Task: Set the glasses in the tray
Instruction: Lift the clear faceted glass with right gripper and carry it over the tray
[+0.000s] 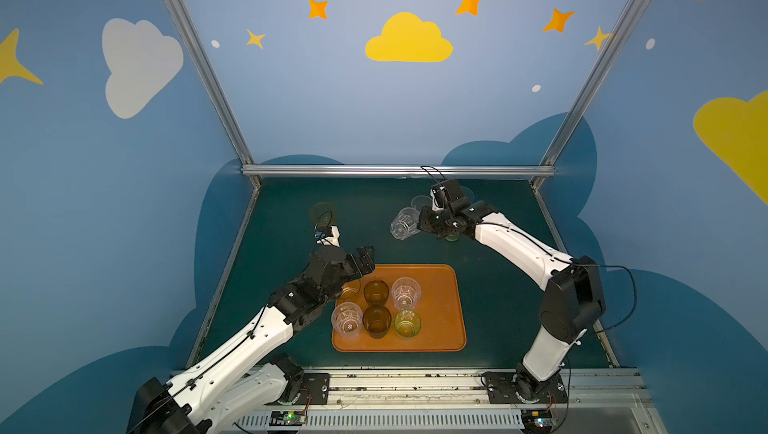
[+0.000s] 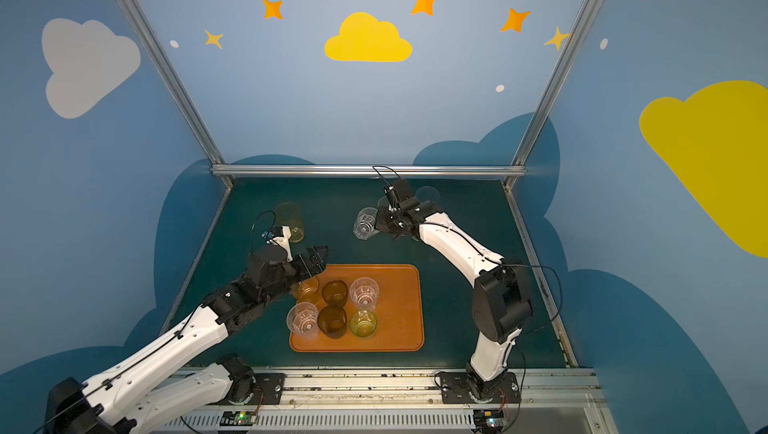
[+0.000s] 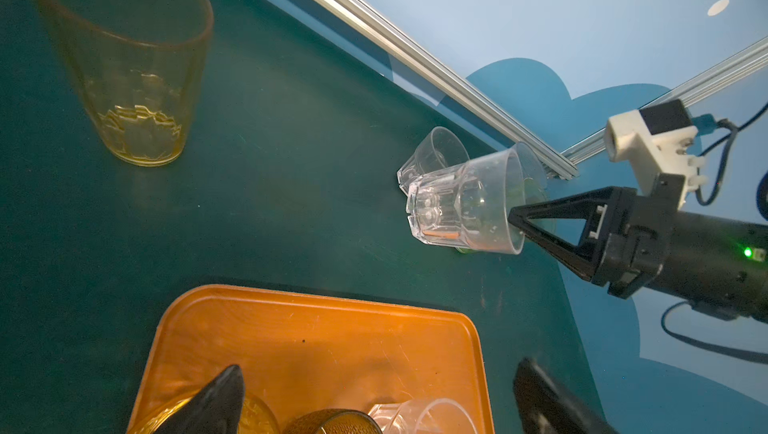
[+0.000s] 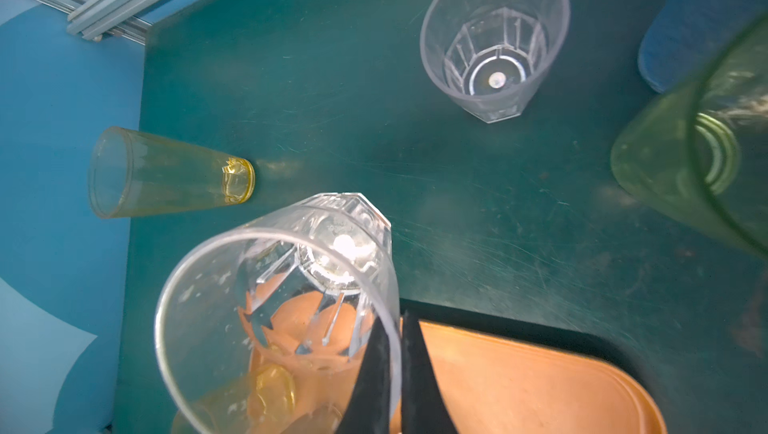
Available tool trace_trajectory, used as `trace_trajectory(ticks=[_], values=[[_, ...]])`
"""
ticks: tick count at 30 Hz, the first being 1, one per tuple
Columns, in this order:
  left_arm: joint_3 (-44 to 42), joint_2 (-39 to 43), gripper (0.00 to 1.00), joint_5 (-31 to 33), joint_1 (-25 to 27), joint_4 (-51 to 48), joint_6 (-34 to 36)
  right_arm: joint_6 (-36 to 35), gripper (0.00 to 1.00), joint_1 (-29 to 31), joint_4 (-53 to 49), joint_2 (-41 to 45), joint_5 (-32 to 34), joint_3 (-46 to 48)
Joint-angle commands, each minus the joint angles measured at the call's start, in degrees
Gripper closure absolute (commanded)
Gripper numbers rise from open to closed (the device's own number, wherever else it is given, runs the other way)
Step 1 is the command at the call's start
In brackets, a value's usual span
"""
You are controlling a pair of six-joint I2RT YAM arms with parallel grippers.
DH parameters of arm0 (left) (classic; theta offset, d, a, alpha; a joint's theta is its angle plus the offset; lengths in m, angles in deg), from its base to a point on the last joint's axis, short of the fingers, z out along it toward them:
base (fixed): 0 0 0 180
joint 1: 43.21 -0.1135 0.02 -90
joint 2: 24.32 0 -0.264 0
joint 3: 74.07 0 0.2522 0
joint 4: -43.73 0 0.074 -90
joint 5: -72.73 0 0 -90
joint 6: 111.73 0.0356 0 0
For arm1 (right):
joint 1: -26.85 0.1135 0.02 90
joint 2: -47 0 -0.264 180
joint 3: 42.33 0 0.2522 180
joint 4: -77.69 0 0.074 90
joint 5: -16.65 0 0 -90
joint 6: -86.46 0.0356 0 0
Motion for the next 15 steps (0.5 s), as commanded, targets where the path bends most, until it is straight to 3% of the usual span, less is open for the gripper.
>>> trace_trajectory(ticks=[1,15], values=[[1.7,-1.0,0.0,-1.3,-0.2,-2.4,-1.7,-1.3,1.0,0.4,1.2,3.5,0.5,2.3],[4.4,-4.4,0.0,-7.8,-0.2,-2.0,-1.4,-3.7,1.0,2.0,0.7,16.0,2.4,12.1]])
